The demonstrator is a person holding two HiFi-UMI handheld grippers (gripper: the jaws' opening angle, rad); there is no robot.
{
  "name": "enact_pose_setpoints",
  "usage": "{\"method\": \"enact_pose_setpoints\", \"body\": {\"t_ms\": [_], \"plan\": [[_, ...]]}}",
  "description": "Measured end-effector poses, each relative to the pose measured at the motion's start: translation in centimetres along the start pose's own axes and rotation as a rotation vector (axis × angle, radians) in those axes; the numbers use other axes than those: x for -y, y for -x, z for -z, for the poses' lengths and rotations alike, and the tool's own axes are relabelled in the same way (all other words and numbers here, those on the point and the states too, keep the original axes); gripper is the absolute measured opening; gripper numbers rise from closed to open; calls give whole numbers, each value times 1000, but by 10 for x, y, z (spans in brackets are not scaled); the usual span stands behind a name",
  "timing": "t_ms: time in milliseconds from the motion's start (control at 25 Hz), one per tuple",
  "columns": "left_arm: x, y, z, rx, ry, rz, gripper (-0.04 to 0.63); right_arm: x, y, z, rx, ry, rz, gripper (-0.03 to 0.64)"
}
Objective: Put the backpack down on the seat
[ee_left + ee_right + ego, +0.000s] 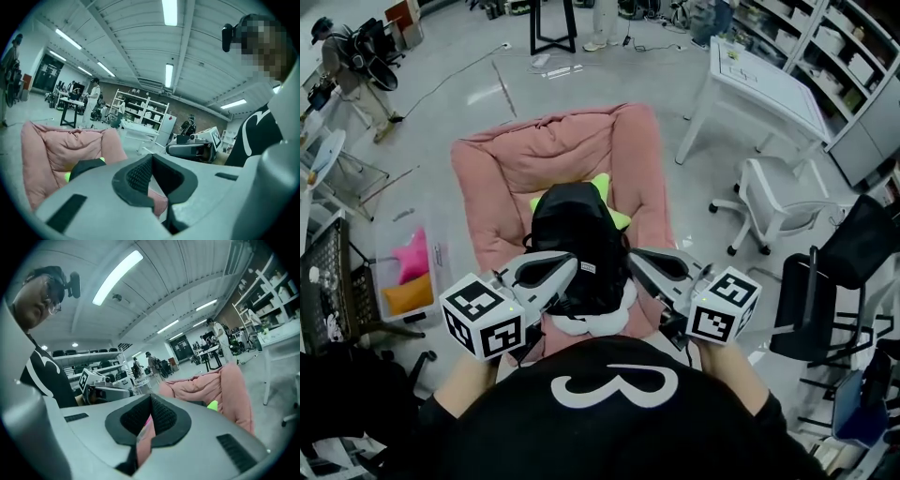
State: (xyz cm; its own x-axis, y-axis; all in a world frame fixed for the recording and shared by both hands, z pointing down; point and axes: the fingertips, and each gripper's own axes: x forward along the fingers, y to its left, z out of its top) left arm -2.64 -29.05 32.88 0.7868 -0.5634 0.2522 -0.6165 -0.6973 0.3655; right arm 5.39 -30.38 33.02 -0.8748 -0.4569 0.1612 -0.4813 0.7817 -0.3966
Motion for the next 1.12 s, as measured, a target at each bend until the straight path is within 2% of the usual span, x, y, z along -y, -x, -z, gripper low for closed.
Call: {"method": "enact_pose_setpoints", "body": {"t_ms": [200,400,680,1120], "plan": [[1,11,-17,43,3,-8,6,-8,3,-8,11,49,-4,5],[-2,14,-16,44,-1,-15,6,-9,-1,-3,-9,80,19,5],[-14,8,0,17,32,-18,6,6,-5,14,-22,11,34,5],[-30,-6,11,-12,87,-10,6,24,-12,23,-67,21,75,5]]}}
